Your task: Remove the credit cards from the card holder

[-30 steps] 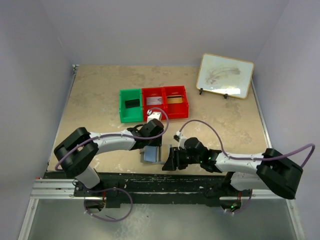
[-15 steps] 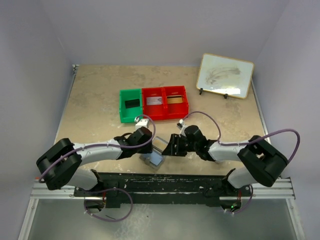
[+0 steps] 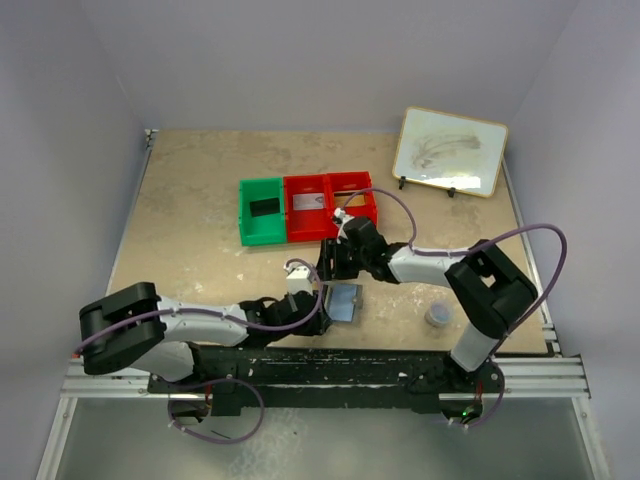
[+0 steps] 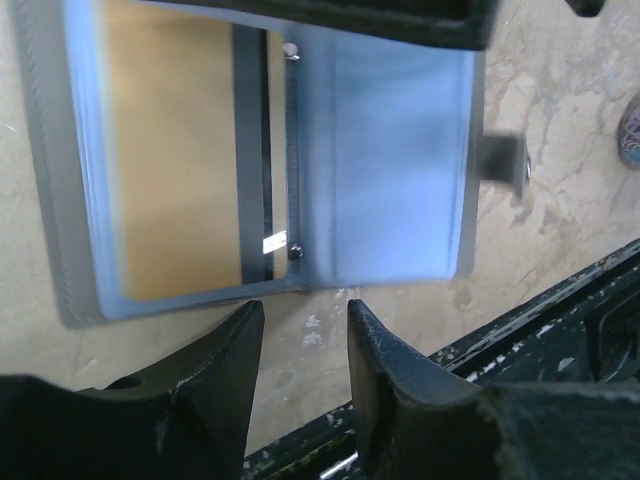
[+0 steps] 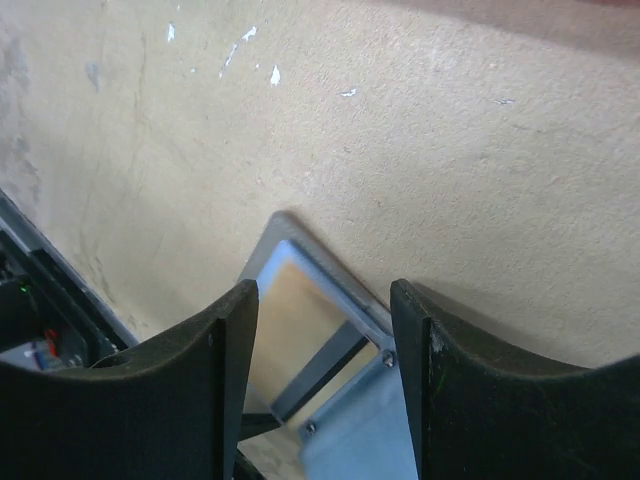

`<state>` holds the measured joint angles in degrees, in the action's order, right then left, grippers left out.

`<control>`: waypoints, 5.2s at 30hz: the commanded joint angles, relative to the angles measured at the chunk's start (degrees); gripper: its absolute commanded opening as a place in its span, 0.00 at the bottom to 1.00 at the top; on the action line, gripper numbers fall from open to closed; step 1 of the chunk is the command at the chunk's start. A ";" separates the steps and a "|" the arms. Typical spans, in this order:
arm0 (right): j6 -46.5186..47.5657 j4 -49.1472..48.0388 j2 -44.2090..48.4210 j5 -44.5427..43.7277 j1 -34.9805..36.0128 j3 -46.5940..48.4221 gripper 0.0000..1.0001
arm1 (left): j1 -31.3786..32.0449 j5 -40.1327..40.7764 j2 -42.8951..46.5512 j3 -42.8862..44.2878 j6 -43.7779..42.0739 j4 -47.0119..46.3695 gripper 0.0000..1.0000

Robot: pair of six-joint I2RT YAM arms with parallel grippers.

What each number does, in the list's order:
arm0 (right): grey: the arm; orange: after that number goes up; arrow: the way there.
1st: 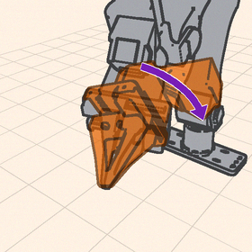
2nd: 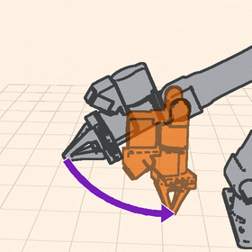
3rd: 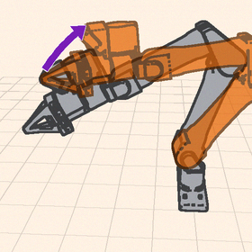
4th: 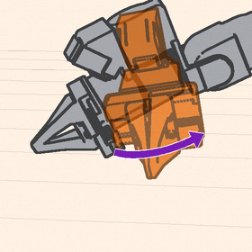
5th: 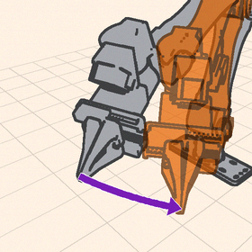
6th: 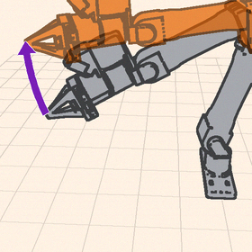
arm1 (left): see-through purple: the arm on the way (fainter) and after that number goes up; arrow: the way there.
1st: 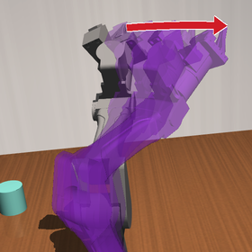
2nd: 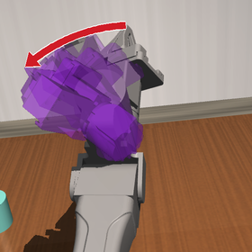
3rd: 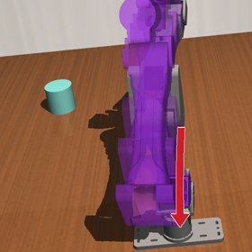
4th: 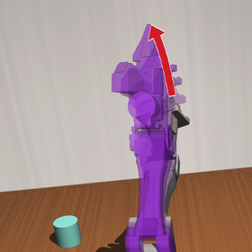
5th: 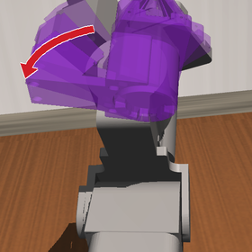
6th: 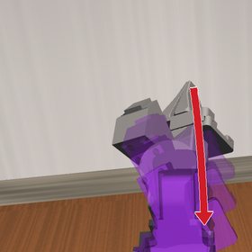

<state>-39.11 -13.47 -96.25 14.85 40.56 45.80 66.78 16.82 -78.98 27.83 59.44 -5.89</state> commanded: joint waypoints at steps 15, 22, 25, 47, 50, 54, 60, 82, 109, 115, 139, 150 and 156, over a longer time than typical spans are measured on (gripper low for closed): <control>2.40 8.23 18.03 -5.73 0.66 -1.47 0.51 | 4.11 15.63 13.90 1.08 2.72 8.50 0.40; -8.87 -8.59 18.20 3.00 0.88 -13.24 0.45 | -3.49 11.78 11.30 4.59 -0.36 10.90 0.35; -9.03 -9.97 16.73 4.72 1.19 -14.42 0.45 | -6.18 7.25 10.22 4.37 -1.91 6.94 0.35; -12.62 -18.21 8.13 4.31 1.37 -20.13 0.37 | -6.37 5.20 0.29 9.71 -4.45 9.52 0.26; -12.99 -19.05 7.84 4.39 1.38 -20.44 0.37 | -6.32 6.49 -0.03 9.78 -3.28 10.97 0.26; -13.29 -19.66 7.82 4.48 1.37 -20.44 0.36 | -6.32 7.93 0.12 9.71 -3.62 14.61 0.25; -14.53 -21.92 7.46 5.01 1.43 -20.48 0.32 | -6.31 6.64 0.12 7.65 -4.18 14.23 0.21; -18.26 -28.26 4.49 7.51 1.37 -21.48 0.10 | -5.79 6.37 0.86 2.85 -1.43 15.24 0.07; -19.13 -24.62 9.62 7.04 -2.05 -27.02 0.07 | -5.70 6.23 0.41 1.48 -0.90 11.78 0.03; -17.24 -22.38 7.84 7.77 -2.04 -24.09 0.08 | -5.00 6.29 2.68 3.58 -1.22 11.04 0.11; -19.44 -25.37 13.53 4.45 -2.06 -27.71 0.32 | -5.70 4.91 1.88 7.52 -0.56 2.29 0.34; -20.12 -28.29 11.56 5.83 -2.06 -28.24 0.31 | -5.71 6.87 -2.49 7.19 3.72 2.94 0.28; -20.70 -27.81 10.86 5.33 -2.06 -28.58 0.29 | -5.70 7.25 -1.85 3.48 5.69 1.76 0.26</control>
<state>-59.24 -39.42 -84.58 20.43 38.61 17.78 61.14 22.96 -81.58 32.95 62.96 -1.98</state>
